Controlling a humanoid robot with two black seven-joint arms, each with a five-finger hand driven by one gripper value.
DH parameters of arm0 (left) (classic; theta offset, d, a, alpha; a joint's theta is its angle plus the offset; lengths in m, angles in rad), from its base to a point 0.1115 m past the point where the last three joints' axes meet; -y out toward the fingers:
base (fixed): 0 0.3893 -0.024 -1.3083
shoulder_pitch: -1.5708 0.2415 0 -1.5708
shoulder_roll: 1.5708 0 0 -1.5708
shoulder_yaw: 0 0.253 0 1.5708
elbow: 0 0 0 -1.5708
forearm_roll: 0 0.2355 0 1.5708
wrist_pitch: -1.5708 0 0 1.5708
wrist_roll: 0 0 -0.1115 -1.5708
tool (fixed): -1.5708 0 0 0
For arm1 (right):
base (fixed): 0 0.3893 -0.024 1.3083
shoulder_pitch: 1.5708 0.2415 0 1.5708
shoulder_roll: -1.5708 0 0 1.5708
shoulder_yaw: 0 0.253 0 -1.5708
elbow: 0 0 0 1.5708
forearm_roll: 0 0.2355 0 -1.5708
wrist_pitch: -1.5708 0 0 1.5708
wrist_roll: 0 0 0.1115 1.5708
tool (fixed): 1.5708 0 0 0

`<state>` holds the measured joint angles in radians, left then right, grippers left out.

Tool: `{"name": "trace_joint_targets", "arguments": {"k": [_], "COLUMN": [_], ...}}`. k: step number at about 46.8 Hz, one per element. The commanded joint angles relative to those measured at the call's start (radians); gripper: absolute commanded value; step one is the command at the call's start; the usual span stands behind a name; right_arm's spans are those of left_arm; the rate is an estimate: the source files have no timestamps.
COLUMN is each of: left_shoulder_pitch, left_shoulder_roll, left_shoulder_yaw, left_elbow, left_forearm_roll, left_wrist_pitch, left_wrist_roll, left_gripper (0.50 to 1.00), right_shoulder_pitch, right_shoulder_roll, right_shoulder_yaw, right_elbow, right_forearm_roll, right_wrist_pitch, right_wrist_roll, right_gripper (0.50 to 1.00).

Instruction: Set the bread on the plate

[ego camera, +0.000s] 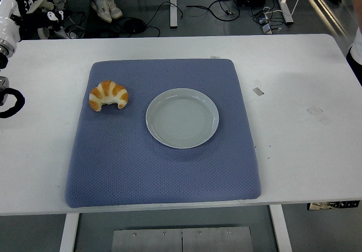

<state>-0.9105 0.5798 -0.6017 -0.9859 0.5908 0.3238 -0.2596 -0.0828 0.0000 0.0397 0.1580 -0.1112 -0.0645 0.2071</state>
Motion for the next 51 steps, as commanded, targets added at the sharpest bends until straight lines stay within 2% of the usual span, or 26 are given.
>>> {"name": "trace_joint_targets", "arguments": {"k": [1, 51], "left_shoulder_pitch": [-0.001, -0.002], "left_shoulder_roll": [0.0, -0.002], "left_shoulder_yaw": [-0.001, -0.003], "left_elbow": [0.0, -0.002], "left_forearm_roll": [-0.002, -0.005], "left_wrist_pitch": [0.0, -0.002], "left_wrist_roll": [0.0, 0.002], "left_gripper": [0.977, 0.978], "right_shoulder_pitch": [0.0, 0.0], "right_shoulder_roll": [0.0, 0.0], "right_shoulder_yaw": [0.0, 0.0], "right_elbow": [0.0, 0.0], "right_forearm_roll": [-0.001, -0.001], "right_wrist_pitch": [0.0, 0.0], "right_wrist_roll": [0.0, 0.0], "right_gripper": [1.0, 1.0]}}
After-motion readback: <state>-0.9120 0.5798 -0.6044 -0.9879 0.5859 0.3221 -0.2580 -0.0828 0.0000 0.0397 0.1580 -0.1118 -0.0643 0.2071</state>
